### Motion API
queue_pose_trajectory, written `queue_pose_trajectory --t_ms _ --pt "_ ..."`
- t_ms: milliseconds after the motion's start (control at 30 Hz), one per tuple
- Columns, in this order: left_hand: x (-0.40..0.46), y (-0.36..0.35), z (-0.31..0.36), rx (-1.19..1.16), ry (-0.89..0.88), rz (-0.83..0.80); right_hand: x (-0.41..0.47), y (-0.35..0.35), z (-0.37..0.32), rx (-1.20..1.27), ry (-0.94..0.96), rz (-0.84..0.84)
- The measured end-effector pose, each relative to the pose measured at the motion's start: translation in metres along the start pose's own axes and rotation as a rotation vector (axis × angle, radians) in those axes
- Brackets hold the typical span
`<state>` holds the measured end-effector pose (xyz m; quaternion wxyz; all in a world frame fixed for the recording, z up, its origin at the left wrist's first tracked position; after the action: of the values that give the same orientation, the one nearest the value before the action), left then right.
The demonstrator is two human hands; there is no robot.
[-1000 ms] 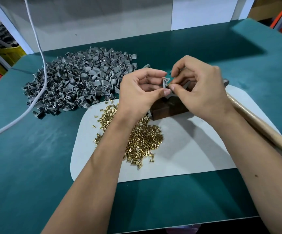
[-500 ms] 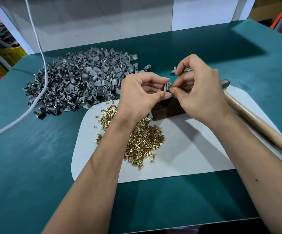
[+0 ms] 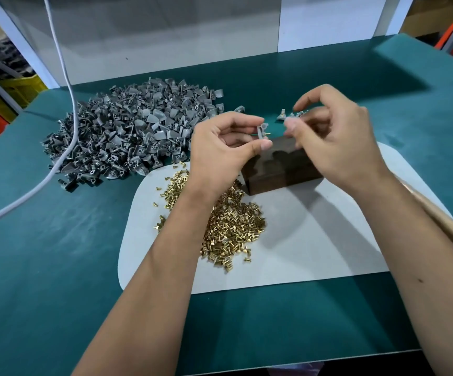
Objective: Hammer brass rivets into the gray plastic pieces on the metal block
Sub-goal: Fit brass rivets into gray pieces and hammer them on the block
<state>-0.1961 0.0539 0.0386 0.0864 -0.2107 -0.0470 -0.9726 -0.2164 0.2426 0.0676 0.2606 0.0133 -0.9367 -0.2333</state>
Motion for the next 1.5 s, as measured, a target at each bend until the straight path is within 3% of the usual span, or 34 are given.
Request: queue_pose_trajectory --t_ms 67,200,367,600,833,1067,1300,1500 --pt "0.001 0.003 -0.001 -0.047 0.003 0.025 0.003 0.005 0.008 -0.02 -0.053 0.033" --pt "0.001 0.002 -0.003 -0.109 0.019 0.014 0.003 -0.001 0.022 -0.125 -0.144 -0.066" --pt "-0.001 -0.003 -0.004 -0.143 0.035 -0.017 0.006 0.006 0.025 -0.106 -0.152 -0.024" --pt "-0.001 -0.004 -0.002 -0.163 0.018 -0.037 -0.001 0.005 -0.016 -0.156 0.315 -0.023" --pt "-0.001 -0.007 -0.002 -0.197 0.043 -0.098 -0.008 -0.003 -0.027 -0.164 0.423 -0.026" --pt "-0.004 -0.013 -0.002 -0.159 0.088 -0.084 -0.009 -0.007 -0.027 -0.162 0.354 0.022" --pt "-0.005 -0.011 0.005 -0.059 -0.001 0.029 -0.007 -0.009 -0.014 -0.107 0.162 0.093" --pt "-0.008 -0.014 0.006 0.041 -0.039 0.113 -0.007 -0.013 -0.014 -0.08 0.117 0.091"
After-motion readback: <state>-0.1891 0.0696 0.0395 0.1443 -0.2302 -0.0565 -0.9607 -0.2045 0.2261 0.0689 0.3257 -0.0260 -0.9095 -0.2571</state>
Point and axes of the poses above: each hand's wrist, its own x-axis towards the middle knuckle, its own y-axis out of the back of the hand, z = x × y, the point moved 6 cm from there along x, towards the middle knuckle, and after that the axes turned 3 degrees about -y, right-handed, at the moved point
